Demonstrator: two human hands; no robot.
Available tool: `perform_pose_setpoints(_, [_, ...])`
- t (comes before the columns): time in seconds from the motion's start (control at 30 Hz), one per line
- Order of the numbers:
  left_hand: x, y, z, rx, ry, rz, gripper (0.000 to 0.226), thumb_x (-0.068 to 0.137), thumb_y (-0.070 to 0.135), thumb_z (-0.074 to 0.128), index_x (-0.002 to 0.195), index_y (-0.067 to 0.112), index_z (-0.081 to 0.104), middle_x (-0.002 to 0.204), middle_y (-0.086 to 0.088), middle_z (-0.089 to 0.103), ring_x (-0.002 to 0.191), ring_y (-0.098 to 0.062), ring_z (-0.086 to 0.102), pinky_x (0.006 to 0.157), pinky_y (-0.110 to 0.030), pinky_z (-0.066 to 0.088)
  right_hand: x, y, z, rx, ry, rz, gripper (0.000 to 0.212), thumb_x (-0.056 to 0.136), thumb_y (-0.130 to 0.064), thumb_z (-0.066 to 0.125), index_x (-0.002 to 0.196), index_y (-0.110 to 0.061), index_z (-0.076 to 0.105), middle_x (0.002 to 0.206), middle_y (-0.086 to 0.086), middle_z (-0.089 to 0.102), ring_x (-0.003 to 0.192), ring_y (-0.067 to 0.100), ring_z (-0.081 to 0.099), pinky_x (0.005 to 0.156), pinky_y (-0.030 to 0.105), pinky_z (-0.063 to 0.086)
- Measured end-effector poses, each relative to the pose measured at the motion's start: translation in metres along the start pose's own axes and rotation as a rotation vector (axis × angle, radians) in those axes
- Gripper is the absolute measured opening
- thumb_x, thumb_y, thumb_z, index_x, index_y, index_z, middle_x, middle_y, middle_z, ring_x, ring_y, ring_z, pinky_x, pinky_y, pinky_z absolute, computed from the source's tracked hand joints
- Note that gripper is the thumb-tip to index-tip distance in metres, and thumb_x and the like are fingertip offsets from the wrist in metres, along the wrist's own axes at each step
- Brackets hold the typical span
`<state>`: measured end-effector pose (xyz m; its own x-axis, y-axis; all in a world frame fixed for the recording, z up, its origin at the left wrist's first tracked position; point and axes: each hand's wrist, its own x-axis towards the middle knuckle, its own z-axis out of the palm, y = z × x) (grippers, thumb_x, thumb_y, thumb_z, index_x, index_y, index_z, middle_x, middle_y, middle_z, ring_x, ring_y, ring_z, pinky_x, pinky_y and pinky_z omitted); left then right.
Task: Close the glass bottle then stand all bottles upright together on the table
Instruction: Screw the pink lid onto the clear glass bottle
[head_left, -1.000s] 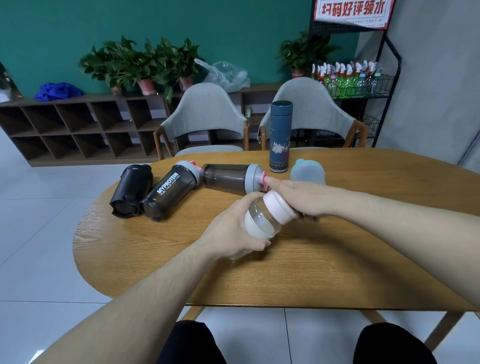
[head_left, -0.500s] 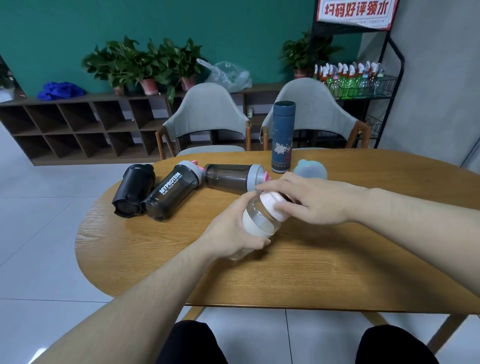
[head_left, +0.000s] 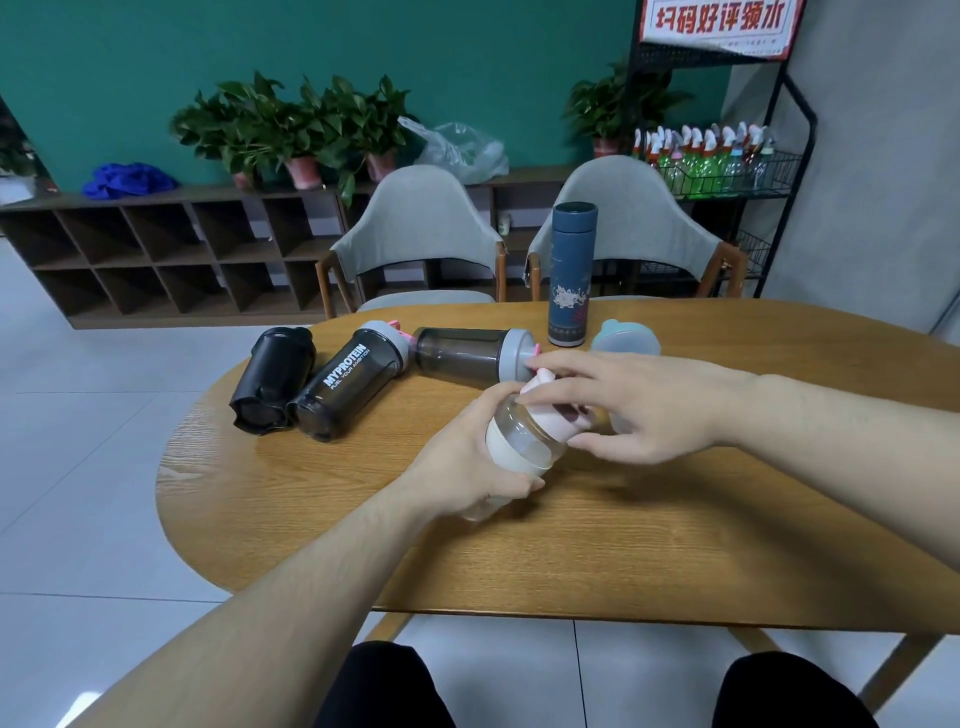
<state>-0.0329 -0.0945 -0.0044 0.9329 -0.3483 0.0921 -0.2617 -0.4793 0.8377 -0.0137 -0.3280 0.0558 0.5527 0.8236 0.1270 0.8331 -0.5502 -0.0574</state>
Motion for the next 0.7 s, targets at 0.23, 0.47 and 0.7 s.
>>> perform_pose_setpoints(0.23, [-0.002,0.004,0.0,0.053,-0.011,0.004,0.088,0.054,0.039,0.084,0.111,0.082,0.032,0.117,0.015,0.065,0.097,-0.023,0.071,0.078,-0.057,0.06,0.013,-0.012,0.006,0.133,-0.045,0.304,0.049,0.105,-0.047,0.036,0.153,-0.043,0.026,0.135,-0.002,0.048,0.105,-0.001,0.054,0.08,0.011,0.031])
perform_pose_setpoints(0.47, [0.002,0.002,0.006,0.102,-0.01,0.035,0.094,0.055,0.036,0.086,0.109,0.086,0.028,0.121,0.01,0.063,0.097,-0.018,0.069,0.078,-0.048,0.06,0.041,-0.022,0.008,0.486,-0.116,0.873,0.066,0.091,-0.077,0.016,0.133,-0.034,0.043,0.087,0.01,0.065,0.062,0.026,0.06,0.064,0.032,0.051])
perform_pose_setpoints(0.7, [0.0,-0.003,0.003,0.08,0.009,0.045,0.091,0.058,0.031,0.087,0.118,0.077,0.036,0.122,0.01,0.064,0.1,-0.023,0.069,0.082,-0.053,0.059,-0.003,-0.001,0.008,0.048,-0.044,0.133,0.066,0.096,-0.056,0.051,0.155,-0.041,0.026,0.164,-0.009,0.021,0.138,0.004,0.035,0.109,0.014,0.027])
